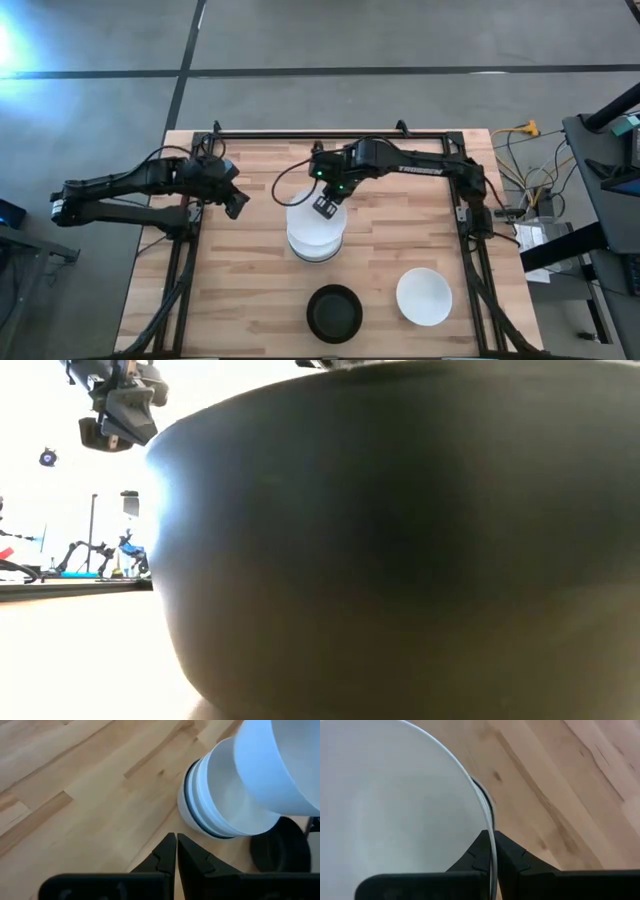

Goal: Nest bowls inside each other
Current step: Stack the white bowl on top of the other white bowl

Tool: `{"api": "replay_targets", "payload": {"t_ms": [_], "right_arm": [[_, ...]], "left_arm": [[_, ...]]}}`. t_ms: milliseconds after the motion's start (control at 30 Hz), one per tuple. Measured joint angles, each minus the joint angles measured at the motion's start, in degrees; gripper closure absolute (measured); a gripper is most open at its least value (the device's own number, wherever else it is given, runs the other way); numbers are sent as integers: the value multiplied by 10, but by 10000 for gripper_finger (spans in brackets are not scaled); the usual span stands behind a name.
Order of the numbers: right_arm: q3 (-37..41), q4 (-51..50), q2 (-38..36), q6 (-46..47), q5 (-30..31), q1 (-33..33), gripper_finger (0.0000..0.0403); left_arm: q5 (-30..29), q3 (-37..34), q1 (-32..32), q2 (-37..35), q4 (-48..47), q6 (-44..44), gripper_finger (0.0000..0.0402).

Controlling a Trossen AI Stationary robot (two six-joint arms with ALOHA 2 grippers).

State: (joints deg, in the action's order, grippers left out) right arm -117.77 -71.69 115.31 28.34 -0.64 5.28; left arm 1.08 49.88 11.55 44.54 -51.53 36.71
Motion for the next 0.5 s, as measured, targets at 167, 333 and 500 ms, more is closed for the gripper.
{"api": "replay_targets", "payload": {"t_ms": [167,333,500], "right_arm": [[4,-60,10,-13,3,0,394],[20,-68,11,-20,5,0,394],[20,-48,9,-20,7,0,394]], "left_arm": [[0,-8,0,9,-1,0,402],[0,-8,0,19,-4,-3,402],[0,-8,0,22,-4,-16,402]]}}
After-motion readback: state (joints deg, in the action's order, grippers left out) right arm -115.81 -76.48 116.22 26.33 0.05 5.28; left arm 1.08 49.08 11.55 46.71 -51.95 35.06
